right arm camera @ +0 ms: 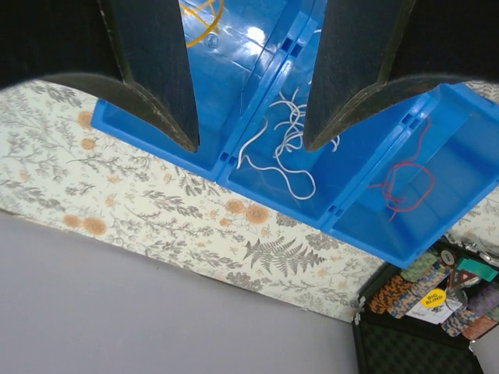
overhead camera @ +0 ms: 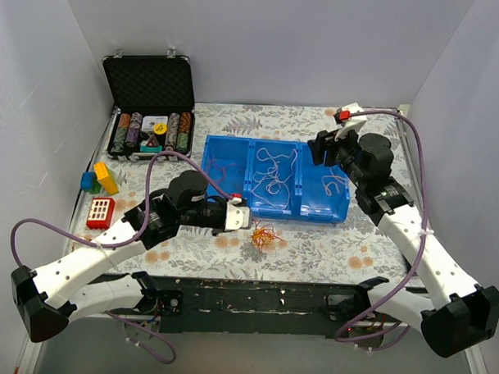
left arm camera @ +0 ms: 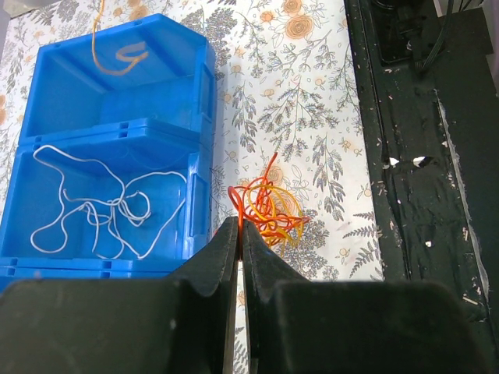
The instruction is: Untangle the cables
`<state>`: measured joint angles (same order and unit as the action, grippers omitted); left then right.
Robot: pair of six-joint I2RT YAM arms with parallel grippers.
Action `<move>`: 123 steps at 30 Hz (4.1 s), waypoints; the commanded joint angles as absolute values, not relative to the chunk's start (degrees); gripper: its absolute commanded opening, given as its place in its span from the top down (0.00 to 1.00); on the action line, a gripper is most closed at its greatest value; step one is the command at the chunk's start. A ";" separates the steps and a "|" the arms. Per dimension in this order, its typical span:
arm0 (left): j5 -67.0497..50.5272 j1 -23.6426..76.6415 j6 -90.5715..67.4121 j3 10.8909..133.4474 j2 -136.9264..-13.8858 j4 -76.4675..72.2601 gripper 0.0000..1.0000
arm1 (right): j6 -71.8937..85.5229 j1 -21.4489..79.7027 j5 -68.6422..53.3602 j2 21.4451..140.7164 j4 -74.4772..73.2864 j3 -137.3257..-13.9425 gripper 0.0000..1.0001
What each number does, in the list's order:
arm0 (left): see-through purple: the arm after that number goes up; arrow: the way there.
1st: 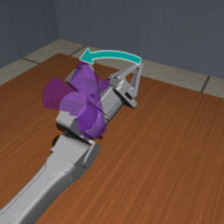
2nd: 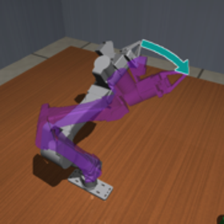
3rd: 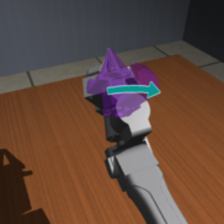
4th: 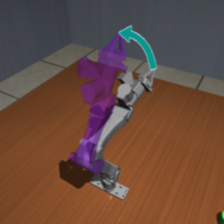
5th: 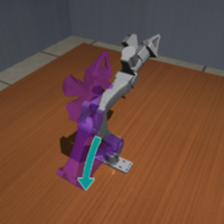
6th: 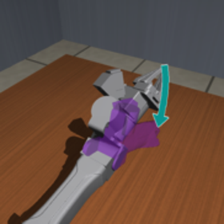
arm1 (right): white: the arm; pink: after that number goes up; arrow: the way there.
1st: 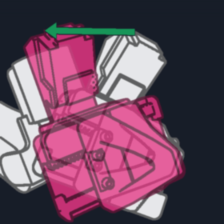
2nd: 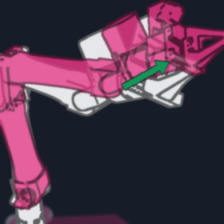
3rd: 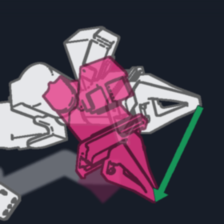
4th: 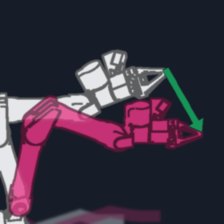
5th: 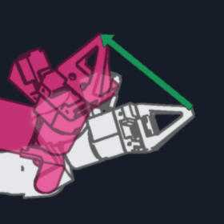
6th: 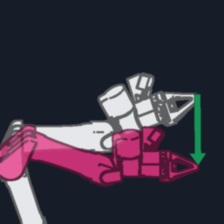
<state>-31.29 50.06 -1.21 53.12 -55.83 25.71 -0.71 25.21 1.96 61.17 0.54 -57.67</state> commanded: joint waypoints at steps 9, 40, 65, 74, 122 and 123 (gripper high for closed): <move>-31.99 50.27 -0.18 55.02 -55.81 26.02 1.00 | 18.52 16.35 -16.06 68.72 10.81 -50.97 0.36; -29.45 50.27 -2.19 54.67 -54.05 21.72 1.00 | 36.51 12.72 -40.45 66.20 11.62 -50.11 0.07; -32.08 50.27 -4.04 61.43 -58.71 22.06 1.00 | 9.58 53.34 -6.86 52.20 9.49 -39.81 0.27; -33.40 50.27 -4.39 64.16 -58.89 22.94 1.00 | 10.46 55.02 -3.52 57.65 13.97 -40.52 0.45; -31.55 50.27 -4.31 82.63 -63.55 16.61 1.00 | 8.35 58.36 3.26 39.29 -5.18 -45.25 0.23; -31.55 50.27 -4.39 82.10 -63.37 16.70 1.00 | 8.26 58.45 3.25 39.46 -5.88 -46.13 0.23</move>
